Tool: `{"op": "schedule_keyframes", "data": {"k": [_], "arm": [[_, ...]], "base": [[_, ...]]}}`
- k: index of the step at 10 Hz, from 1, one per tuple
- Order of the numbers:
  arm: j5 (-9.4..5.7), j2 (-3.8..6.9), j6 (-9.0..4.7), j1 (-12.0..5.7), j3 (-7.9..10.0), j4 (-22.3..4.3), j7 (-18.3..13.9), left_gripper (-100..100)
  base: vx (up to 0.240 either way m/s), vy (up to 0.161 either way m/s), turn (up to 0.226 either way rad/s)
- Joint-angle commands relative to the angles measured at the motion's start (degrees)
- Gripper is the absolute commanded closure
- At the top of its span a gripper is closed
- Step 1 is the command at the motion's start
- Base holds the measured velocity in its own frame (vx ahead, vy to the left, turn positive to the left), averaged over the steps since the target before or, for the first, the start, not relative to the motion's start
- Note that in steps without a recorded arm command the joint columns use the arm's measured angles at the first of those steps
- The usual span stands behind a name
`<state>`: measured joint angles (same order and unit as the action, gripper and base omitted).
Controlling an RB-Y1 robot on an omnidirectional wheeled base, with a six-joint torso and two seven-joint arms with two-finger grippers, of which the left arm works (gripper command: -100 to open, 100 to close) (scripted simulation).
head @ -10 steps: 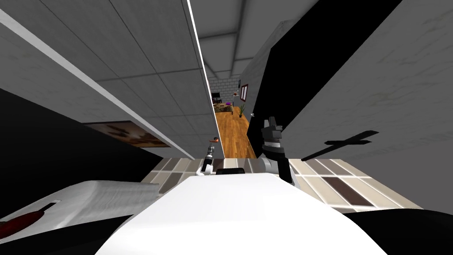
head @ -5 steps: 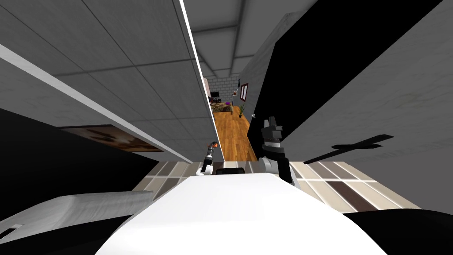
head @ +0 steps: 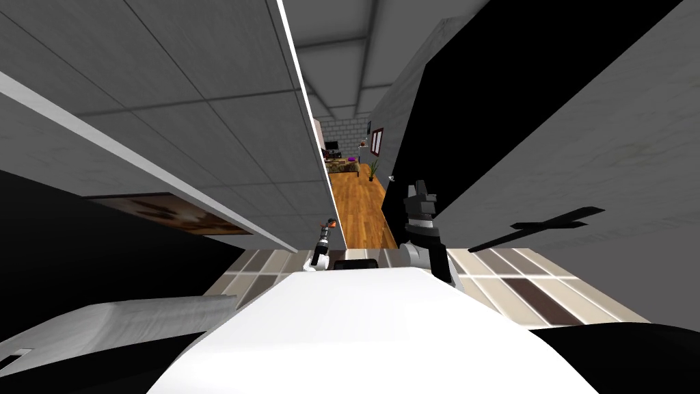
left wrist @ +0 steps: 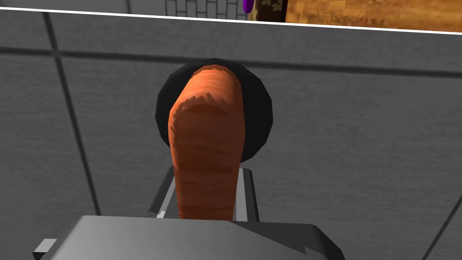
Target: Push the door open
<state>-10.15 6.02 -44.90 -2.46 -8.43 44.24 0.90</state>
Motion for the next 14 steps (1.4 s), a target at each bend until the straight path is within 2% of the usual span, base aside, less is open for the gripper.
{"op": "schedule_keyframes", "data": {"k": [1,2,7,13,14], "arm": [[0.01,-0.03,-0.11,0.21,-0.05,0.0,0.0,100],[-0.35,0.05,0.01,-0.09,0.85,-0.2,0.2,100],[-1.23,0.17,0.05,-0.34,3.00,-0.7,0.9,100],[-2.87,0.37,0.12,-0.81,7.02,-1.7,2.1,100],[-2.87,0.37,0.12,-0.81,7.02,-1.7,2.1,100]], "base": [[0.000,0.000,0.000],[0.112,-0.031,0.037],[0.163,-0.051,0.038],[0.190,-0.066,0.061],[0.140,-0.060,0.020]]}}
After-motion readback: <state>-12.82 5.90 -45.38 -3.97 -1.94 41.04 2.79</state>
